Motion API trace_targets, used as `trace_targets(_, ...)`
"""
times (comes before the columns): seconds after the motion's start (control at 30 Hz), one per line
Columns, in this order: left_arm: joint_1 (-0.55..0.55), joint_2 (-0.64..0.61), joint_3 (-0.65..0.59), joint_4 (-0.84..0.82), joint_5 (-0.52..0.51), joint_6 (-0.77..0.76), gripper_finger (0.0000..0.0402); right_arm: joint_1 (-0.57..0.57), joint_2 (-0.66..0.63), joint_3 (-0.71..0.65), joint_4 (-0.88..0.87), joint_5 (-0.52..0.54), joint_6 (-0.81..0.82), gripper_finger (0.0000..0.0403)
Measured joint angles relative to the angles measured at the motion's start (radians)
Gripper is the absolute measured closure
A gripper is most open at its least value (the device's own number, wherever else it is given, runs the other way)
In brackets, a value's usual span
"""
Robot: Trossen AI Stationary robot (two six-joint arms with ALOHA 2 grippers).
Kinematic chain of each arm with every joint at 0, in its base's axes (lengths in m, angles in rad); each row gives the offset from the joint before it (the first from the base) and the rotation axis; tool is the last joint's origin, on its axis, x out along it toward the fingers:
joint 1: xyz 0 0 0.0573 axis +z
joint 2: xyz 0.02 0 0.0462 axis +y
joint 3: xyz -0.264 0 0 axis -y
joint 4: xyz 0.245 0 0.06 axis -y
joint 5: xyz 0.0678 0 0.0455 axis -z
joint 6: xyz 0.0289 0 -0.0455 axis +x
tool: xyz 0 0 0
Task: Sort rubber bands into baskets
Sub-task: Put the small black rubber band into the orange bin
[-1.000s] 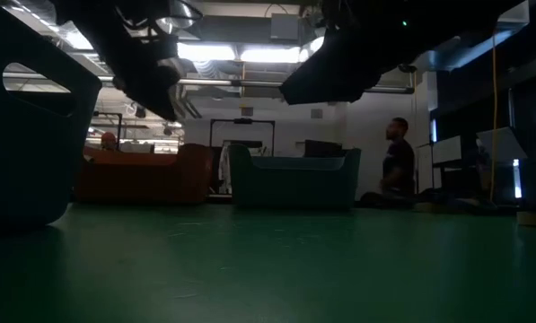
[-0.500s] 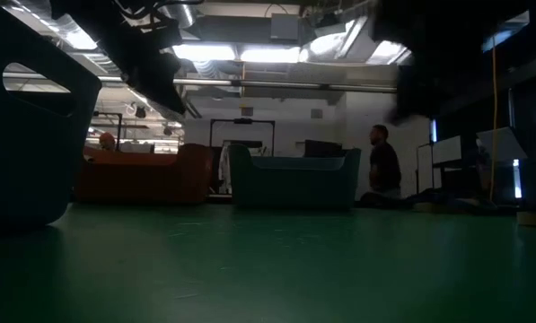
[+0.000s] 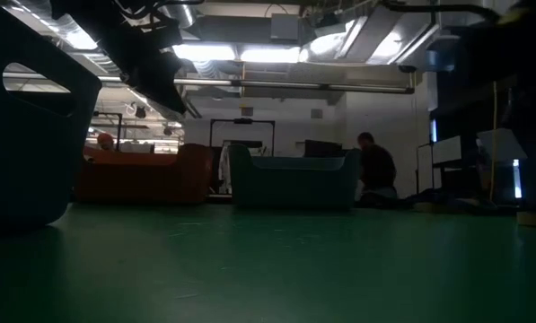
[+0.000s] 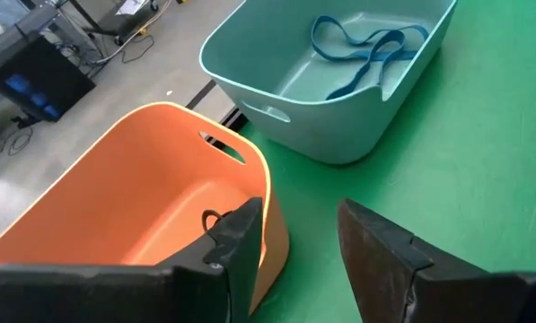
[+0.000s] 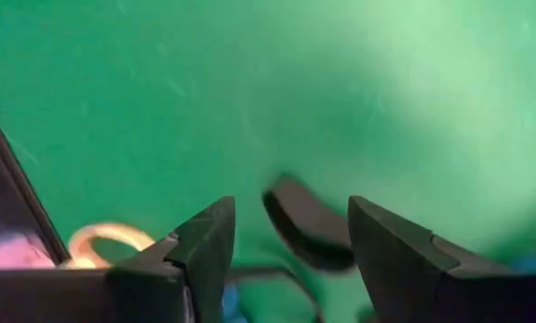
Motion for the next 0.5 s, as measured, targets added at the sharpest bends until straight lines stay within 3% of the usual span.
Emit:
trace_targets(0.23, 0.000, 0.000, 0.000, -0.001, 0.000, -0.001, 0.0259, 0.089, 0.017, -0.009, -0.020, 0.078, -0.008, 0.0187)
trace_targets(0.5, 0.000, 0.000, 0.000, -0.001, 0.000, -0.001, 0.0259, 0.127, 0.136, -0.010, -0.013, 0.124, -0.107, 0.0194)
